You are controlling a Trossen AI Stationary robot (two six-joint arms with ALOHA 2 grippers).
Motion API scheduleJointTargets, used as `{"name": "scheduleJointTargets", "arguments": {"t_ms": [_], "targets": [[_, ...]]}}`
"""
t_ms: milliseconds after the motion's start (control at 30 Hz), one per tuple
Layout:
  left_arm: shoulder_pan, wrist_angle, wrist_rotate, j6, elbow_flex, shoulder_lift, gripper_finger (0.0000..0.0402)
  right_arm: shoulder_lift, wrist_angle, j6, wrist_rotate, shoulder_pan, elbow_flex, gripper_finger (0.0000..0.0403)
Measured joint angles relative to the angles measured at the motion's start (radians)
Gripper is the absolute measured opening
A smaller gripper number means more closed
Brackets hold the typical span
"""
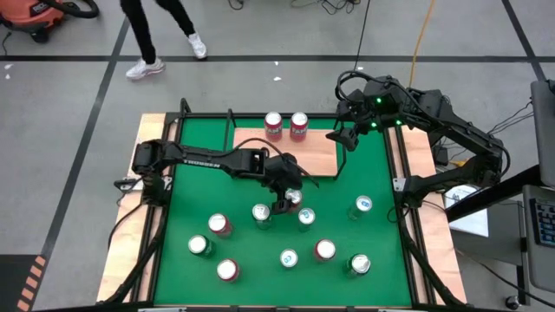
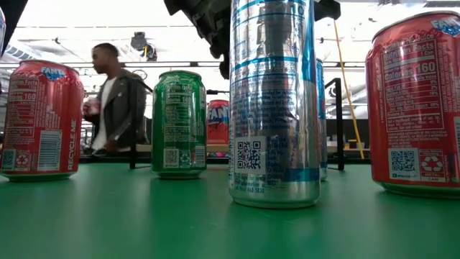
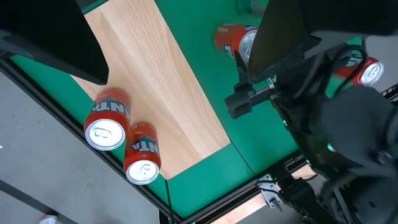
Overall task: Place canned beverage on shelf
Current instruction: Put the red soda can on the shelf aligned with the other left red soda can
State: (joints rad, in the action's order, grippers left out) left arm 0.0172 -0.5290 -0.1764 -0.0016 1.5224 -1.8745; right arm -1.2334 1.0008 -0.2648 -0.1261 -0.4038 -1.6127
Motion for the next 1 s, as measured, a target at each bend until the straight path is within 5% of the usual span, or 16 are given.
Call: {"name": "scheduleJointTargets", "arguments": {"t_ms": [1000], "targets": [[0.019, 0.056, -0.012, 0.037, -0.073, -0.031, 0.036, -0.002, 0.028, 0.015, 0.025, 0.0, 0.0, 0.0377]]}}
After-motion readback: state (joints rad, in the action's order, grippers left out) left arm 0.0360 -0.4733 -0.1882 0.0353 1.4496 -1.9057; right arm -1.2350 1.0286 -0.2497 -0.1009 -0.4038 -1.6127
